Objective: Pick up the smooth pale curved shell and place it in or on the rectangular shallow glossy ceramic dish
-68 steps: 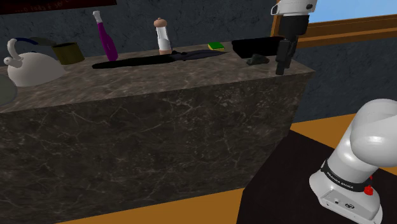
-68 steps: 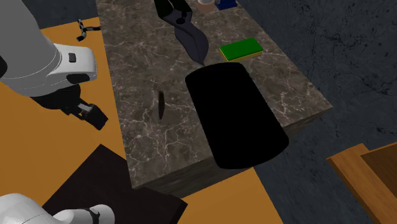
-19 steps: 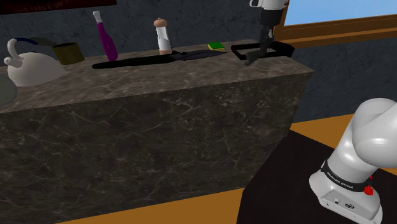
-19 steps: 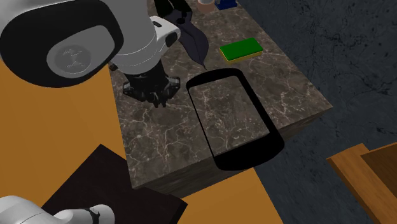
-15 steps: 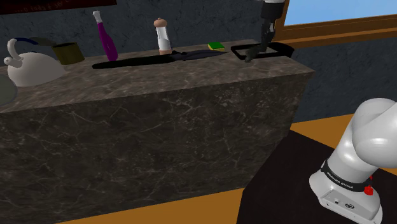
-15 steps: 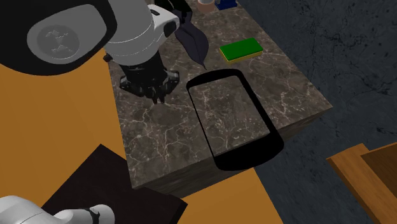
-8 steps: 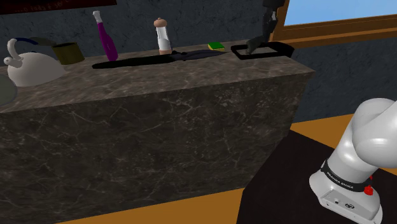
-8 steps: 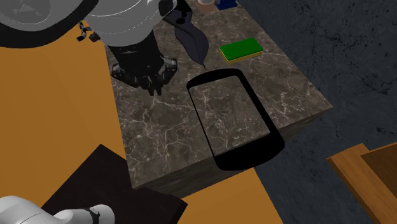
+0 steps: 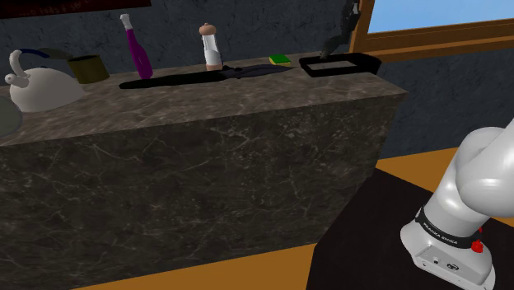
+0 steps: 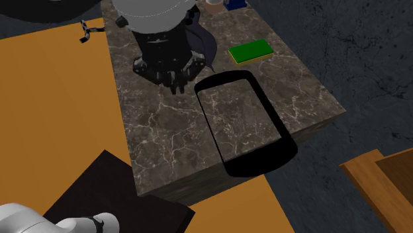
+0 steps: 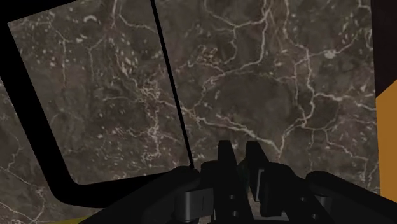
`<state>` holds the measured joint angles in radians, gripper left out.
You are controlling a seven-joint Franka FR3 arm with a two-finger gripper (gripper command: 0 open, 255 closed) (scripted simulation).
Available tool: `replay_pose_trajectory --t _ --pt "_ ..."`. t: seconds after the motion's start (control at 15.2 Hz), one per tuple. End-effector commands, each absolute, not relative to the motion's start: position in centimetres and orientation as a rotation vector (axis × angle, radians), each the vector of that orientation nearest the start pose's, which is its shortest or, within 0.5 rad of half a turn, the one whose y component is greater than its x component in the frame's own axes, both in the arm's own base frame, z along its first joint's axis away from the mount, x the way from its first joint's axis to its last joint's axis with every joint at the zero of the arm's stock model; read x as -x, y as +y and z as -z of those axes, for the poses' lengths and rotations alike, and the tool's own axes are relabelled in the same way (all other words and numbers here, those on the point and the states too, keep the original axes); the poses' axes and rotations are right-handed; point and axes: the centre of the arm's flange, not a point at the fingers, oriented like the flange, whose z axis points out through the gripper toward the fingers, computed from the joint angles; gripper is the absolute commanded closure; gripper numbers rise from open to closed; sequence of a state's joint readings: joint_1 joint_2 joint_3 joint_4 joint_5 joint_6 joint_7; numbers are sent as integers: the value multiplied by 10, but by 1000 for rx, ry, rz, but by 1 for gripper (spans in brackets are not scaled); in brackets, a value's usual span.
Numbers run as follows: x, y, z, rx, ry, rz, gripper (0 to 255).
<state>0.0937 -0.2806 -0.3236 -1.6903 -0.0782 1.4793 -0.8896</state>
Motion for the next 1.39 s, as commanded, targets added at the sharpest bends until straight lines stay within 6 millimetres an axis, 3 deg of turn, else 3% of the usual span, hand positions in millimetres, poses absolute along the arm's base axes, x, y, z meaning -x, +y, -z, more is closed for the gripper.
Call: replay_pose_trajectory --t 0.0,0.66,1.32 --pt "-446 -163 -692 2990 -1026 83 255" --pt "-498 -285 -689 2990 -1026 83 255" --pt "-498 -285 -636 2990 -1026 83 255"
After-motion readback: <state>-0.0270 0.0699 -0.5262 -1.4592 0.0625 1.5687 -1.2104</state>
